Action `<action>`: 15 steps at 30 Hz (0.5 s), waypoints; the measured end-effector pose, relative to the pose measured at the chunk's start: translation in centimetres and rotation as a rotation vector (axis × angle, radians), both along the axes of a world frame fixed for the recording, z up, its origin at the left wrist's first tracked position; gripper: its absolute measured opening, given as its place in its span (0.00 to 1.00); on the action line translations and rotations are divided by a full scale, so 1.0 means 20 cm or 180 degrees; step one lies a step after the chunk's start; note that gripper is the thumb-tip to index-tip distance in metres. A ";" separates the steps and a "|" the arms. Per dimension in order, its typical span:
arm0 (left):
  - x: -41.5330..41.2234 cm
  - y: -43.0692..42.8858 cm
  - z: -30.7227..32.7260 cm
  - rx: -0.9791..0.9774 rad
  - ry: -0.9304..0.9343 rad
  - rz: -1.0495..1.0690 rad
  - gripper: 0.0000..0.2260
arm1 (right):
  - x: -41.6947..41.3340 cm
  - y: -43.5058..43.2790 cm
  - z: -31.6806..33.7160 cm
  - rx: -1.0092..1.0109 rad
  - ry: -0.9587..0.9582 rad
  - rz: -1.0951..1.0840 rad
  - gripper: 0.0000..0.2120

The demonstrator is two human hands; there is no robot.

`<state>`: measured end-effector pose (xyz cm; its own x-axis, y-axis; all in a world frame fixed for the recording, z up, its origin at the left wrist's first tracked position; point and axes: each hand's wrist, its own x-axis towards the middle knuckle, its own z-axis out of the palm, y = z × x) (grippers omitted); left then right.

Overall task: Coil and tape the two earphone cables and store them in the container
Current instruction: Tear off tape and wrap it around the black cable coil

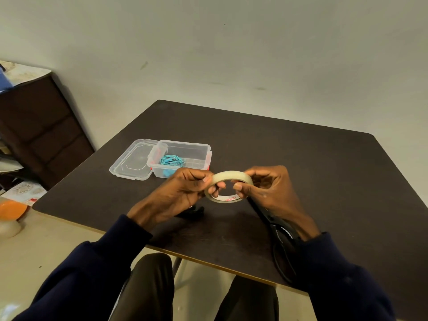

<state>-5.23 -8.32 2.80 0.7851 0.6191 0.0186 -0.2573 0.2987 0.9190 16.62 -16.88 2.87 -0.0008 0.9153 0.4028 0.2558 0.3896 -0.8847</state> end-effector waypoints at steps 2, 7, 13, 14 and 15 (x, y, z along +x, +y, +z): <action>-0.02 0.00 -0.01 0.0054 -0.0005 -0.0096 0.10 | -0.01 -0.01 0.00 0.0003 0.0040 0.0005 0.09; -0.06 0.00 -0.04 0.0196 -0.0167 -0.0514 0.15 | -0.02 -0.03 0.00 -0.0010 0.0223 -0.0025 0.09; -0.13 -0.01 -0.04 0.0344 -0.0107 -0.0693 0.16 | -0.07 -0.05 0.00 0.0058 0.0213 -0.0132 0.11; -0.14 0.00 -0.04 0.0267 -0.0082 -0.0708 0.17 | -0.07 -0.06 0.00 0.0051 0.0226 -0.0114 0.11; -0.14 0.00 -0.03 0.0205 -0.0047 -0.0717 0.17 | -0.07 -0.07 0.00 0.0037 0.0237 -0.0097 0.10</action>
